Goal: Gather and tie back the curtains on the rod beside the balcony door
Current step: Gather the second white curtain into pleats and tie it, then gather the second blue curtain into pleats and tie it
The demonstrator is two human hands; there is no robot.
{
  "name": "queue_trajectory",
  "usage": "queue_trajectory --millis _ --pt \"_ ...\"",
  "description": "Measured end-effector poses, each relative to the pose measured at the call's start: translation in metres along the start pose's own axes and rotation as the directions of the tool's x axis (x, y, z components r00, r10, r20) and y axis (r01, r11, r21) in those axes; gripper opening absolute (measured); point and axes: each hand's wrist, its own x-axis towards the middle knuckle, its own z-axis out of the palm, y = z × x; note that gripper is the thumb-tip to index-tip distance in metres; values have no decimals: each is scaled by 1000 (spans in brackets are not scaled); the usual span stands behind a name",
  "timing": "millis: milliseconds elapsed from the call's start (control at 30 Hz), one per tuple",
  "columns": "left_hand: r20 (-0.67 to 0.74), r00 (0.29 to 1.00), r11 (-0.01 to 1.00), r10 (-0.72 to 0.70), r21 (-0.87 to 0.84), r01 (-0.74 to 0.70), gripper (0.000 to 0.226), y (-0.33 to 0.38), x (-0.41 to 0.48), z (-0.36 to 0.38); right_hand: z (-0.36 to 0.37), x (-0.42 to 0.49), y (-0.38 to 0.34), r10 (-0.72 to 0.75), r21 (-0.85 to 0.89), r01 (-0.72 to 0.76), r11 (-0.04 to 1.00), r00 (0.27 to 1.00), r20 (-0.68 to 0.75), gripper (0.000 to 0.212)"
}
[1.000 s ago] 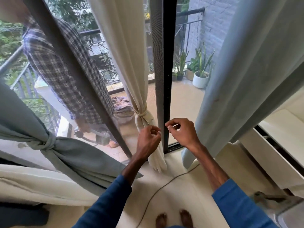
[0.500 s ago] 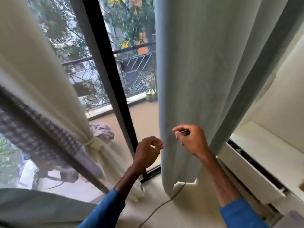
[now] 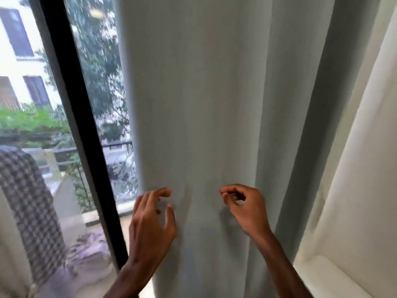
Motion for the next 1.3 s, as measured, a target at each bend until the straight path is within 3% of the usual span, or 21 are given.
queue_trajectory --millis 200,467,600,667,700,767,833,933,1000,1133,1300 --pt "-301 909 958 288 97 -272 31 51 99 -15 -26 79 -80 -255 -17 255 967 955 -151 19" --pt "-341 873 931 350 226 -285 36 87 187 -16 -50 153 -148 -419 -99 407 908 874 -245 19" --pt "-417 876 951 241 279 -129 62 94 224 -22 -66 188 -155 -501 -214 453 866 778 -379 34" --pt "-453 885 985 109 167 -36 81 90 244 -25 -80 210 -149 -463 -215 410 886 770 -439 52" --pt "-455 890 998 21 66 10 91 91 254 -27 -87 223 -146 -406 -185 362 914 798 -445 63" --pt "-399 898 979 -185 -151 135 98 96 270 -32 -97 244 -139 -276 -125 247 961 886 -373 84" --pt "-340 907 962 -250 -193 192 80 108 278 -29 -100 259 -137 -205 -24 205 978 951 -232 92" --pt "-329 937 991 -121 -95 95 47 140 277 -11 -90 271 -137 -230 33 238 971 961 -155 68" --pt "-282 958 998 -41 -53 27 43 159 276 7 -88 277 -135 -294 -19 298 954 929 -225 23" --pt "-194 977 993 89 94 -72 46 174 281 37 -104 294 -116 -271 -51 270 961 903 -333 33" --pt "87 986 948 142 273 -160 81 206 287 79 -117 307 -98 -277 -98 260 961 880 -385 31"
